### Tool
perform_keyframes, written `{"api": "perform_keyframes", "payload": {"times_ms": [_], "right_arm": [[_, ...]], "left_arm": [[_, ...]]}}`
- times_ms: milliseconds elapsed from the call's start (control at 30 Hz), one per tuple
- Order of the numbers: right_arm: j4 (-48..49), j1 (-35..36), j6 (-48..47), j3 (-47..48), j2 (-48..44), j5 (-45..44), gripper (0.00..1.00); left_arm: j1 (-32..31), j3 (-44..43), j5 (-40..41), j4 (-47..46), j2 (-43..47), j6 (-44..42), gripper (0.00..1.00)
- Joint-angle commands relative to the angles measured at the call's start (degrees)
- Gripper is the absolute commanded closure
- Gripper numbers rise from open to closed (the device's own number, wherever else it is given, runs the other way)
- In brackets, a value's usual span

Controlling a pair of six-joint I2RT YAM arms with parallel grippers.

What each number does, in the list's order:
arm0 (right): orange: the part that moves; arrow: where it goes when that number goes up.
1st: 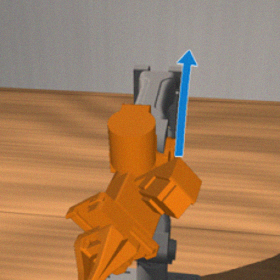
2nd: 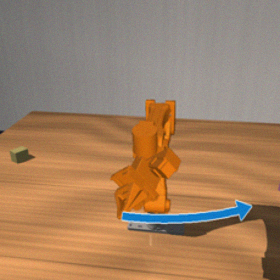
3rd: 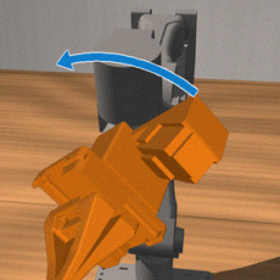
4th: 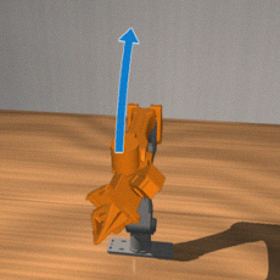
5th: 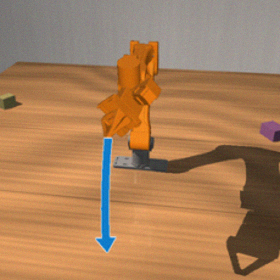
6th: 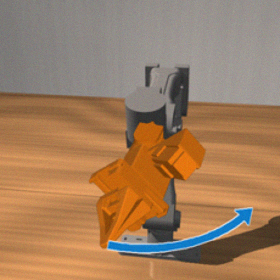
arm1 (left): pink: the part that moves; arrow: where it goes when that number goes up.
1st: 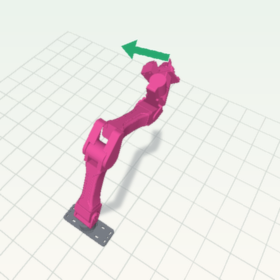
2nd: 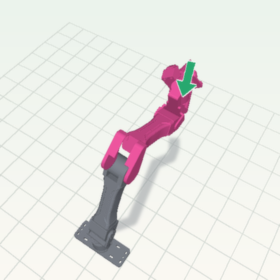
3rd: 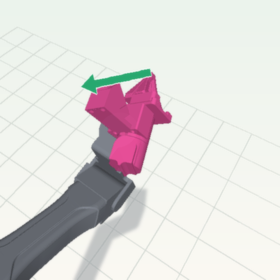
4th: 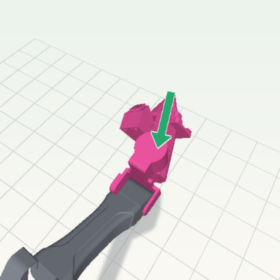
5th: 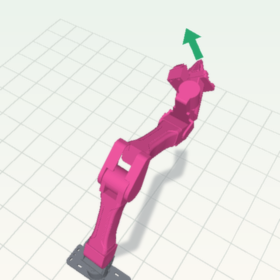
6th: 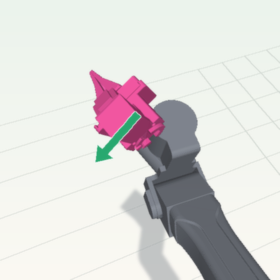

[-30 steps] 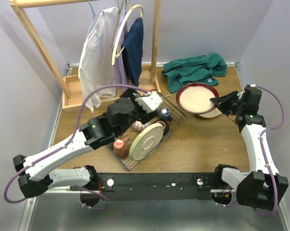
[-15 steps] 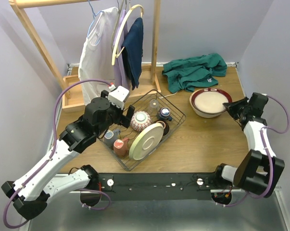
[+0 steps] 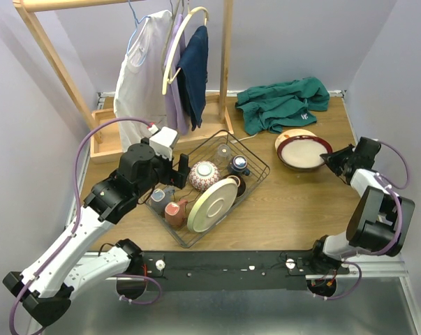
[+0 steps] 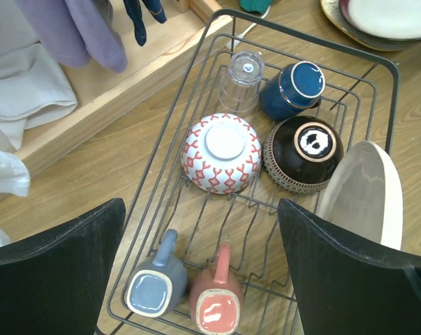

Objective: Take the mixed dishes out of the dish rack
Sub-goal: Place the plate at the center of the board.

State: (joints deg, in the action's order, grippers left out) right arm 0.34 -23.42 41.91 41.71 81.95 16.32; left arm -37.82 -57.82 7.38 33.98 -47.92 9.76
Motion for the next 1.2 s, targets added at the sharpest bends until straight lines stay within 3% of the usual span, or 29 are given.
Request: {"api": "perform_keyframes", "payload": {"times_ms": [0, 100, 167, 333, 533, 833, 1167], "right_arm": [[7.6, -0.5, -0.2, 3.3, 3.3, 3.5, 0.99], [6.5, -0.5, -1.4, 4.2, 5.3, 3.5, 0.98], [5.6, -0.5, -1.9, 4.4, 5.8, 3.6, 0.92], [0.8, -0.5, -3.1, 6.0, 4.9, 1.0, 0.61], [-7.8, -0.5, -5.8, 8.8, 4.4, -3.0, 0.42], [-12.8, -0.5, -8.5, 11.2, 5.7, -2.8, 0.29], [-12.6, -0.4, -7.2, 14.1, 10.1, 3.2, 0.28]], "left_arm": [[0.5, 1.2, -2.0, -0.5, 1.0, 1.7, 0.01], [0.5, 1.6, -2.2, -0.7, 1.1, 1.9, 0.01], [0.6, 1.7, -2.3, -0.8, 1.3, 2.0, 0.01], [0.6, 2.3, -2.8, -1.1, 1.3, 2.3, 0.01], [0.6, 2.1, -4.6, -1.5, 0.2, 2.1, 0.01], [0.7, 1.3, -5.9, -1.5, -1.4, 1.4, 0.01], [0.7, 1.4, -7.4, -0.3, -2.3, 1.1, 0.01]]}}
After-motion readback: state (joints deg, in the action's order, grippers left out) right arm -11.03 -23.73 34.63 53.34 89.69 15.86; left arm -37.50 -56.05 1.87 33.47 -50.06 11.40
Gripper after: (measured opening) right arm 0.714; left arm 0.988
